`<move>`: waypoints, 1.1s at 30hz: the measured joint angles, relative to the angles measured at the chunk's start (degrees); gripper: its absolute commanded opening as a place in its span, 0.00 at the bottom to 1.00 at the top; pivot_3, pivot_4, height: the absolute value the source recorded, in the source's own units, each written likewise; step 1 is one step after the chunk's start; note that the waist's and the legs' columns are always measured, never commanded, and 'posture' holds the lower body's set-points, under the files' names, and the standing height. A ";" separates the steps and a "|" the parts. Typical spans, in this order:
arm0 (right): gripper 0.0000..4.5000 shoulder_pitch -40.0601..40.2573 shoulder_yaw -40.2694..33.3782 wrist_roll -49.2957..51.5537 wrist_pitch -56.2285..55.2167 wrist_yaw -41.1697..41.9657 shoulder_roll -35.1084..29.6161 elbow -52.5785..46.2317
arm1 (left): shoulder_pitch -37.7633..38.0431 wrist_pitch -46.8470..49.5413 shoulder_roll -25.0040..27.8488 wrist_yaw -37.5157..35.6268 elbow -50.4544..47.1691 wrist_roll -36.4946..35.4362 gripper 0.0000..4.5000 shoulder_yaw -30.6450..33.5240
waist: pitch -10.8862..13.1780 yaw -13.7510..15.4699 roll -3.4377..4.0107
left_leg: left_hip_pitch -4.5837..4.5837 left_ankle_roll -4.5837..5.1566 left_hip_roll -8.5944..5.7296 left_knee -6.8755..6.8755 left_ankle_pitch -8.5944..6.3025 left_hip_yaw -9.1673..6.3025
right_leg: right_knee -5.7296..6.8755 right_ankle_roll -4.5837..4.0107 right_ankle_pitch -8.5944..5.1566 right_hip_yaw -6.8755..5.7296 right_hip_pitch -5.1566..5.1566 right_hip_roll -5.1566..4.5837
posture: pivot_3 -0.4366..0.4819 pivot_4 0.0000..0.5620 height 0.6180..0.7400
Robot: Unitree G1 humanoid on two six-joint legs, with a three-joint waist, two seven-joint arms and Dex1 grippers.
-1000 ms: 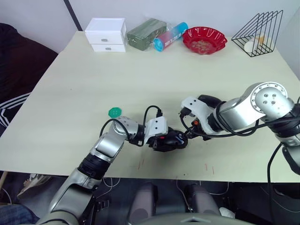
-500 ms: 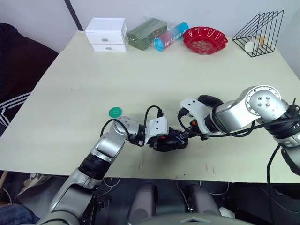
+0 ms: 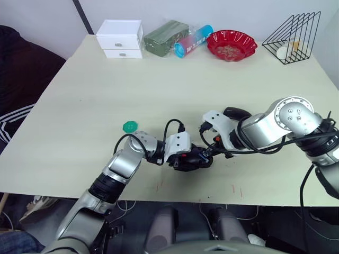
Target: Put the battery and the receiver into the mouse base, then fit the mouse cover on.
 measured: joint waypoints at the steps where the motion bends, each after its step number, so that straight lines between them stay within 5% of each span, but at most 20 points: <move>1: 0.00 0.02 0.03 0.00 0.07 0.19 -0.03 0.02 | 0.00 0.15 0.00 0.00 -0.13 0.01 0.68 0.00 | 0.00 0.00 0.00 | 0.00 0.00 0.00 0.00 0.00 0.00 | 0.00 0.00 0.00 0.00 0.00 0.00 | 0.48 0.27 1.00; 33: 0.00 -3.94 3.48 1.20 3.74 -0.22 1.27 5.22 | 0.12 -1.75 -0.43 -0.11 0.63 0.55 0.68 -0.42 | -0.03 -0.03 0.04 | -0.04 0.00 0.00 -0.01 0.00 -0.10 | -0.05 -0.01 0.00 -0.09 0.00 -0.03 | 0.48 0.27 1.00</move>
